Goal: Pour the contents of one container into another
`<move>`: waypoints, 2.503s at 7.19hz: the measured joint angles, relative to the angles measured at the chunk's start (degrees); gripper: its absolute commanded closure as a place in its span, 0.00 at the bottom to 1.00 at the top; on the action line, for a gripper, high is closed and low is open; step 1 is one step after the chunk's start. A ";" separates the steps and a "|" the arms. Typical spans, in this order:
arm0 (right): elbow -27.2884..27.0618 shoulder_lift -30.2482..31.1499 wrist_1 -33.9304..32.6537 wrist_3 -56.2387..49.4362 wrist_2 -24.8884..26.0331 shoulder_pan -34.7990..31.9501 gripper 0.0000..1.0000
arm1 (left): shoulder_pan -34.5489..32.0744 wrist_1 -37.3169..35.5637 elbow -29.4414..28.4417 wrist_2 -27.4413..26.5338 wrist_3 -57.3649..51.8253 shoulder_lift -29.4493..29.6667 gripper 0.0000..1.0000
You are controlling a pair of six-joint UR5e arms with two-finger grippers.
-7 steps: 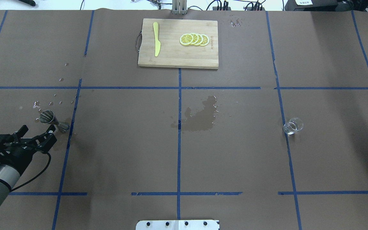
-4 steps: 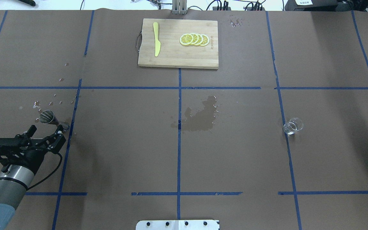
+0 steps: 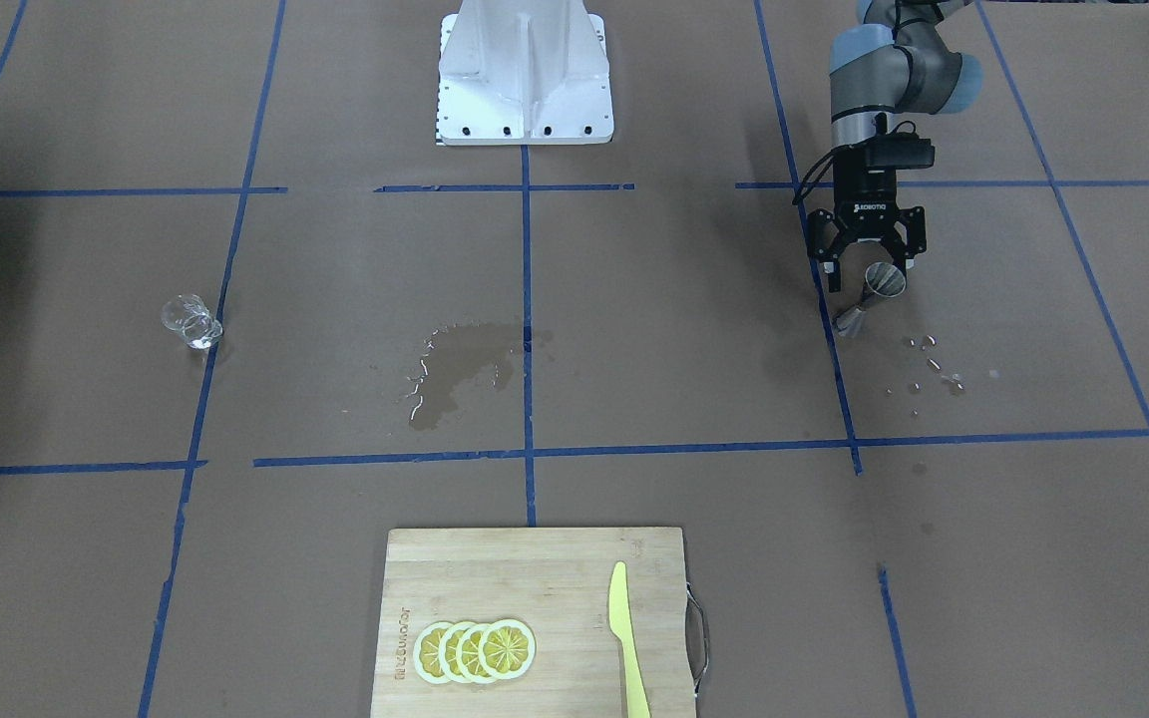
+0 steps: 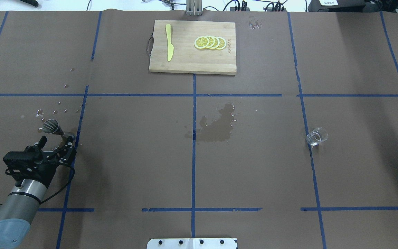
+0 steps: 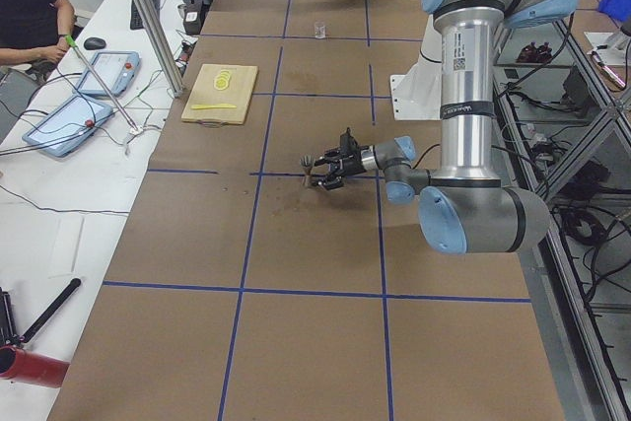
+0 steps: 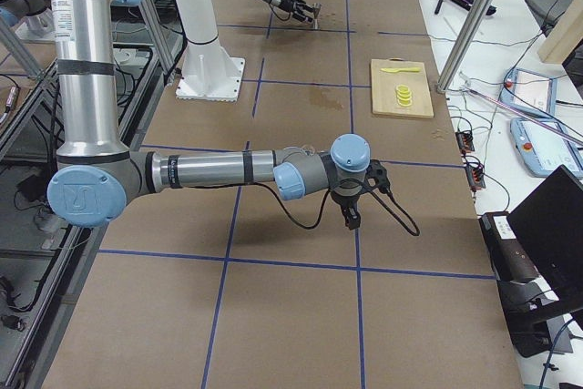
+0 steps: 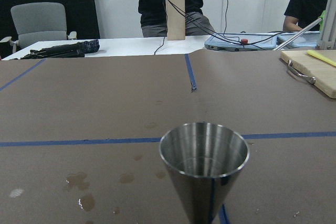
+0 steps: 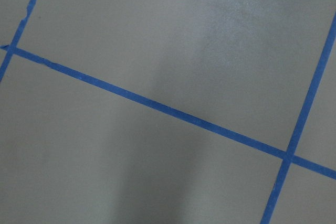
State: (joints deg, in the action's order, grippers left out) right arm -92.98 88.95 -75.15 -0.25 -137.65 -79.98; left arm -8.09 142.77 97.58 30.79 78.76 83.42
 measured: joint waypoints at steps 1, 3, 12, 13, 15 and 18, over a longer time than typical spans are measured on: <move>0.03 -0.05 0.00 0.06 0.05 0.00 0.00 | 0.00 0.00 -0.99 -0.16 -0.01 0.89 0.25; 0.07 -0.09 0.00 0.14 0.09 0.00 0.00 | -0.07 0.00 -1.91 -0.39 -0.01 1.56 0.25; -0.30 -0.02 0.00 0.12 0.01 0.00 0.00 | -0.95 0.45 -5.39 -5.29 -0.06 4.35 0.42; -0.33 -0.05 0.02 0.13 0.01 0.00 0.00 | -1.14 0.52 -5.47 -5.28 -0.08 4.41 0.47; -0.36 -0.09 0.06 0.10 0.06 0.00 0.00 | -1.43 0.57 -5.54 -5.23 -0.15 4.40 0.59; -0.36 -0.17 0.04 0.15 0.09 0.00 0.00 | -1.52 0.73 -5.55 -5.16 -0.17 4.38 1.00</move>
State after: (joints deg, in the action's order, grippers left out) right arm -93.34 88.78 -75.11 -0.10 -137.55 -79.98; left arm -9.60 143.50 92.03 25.63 78.59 87.80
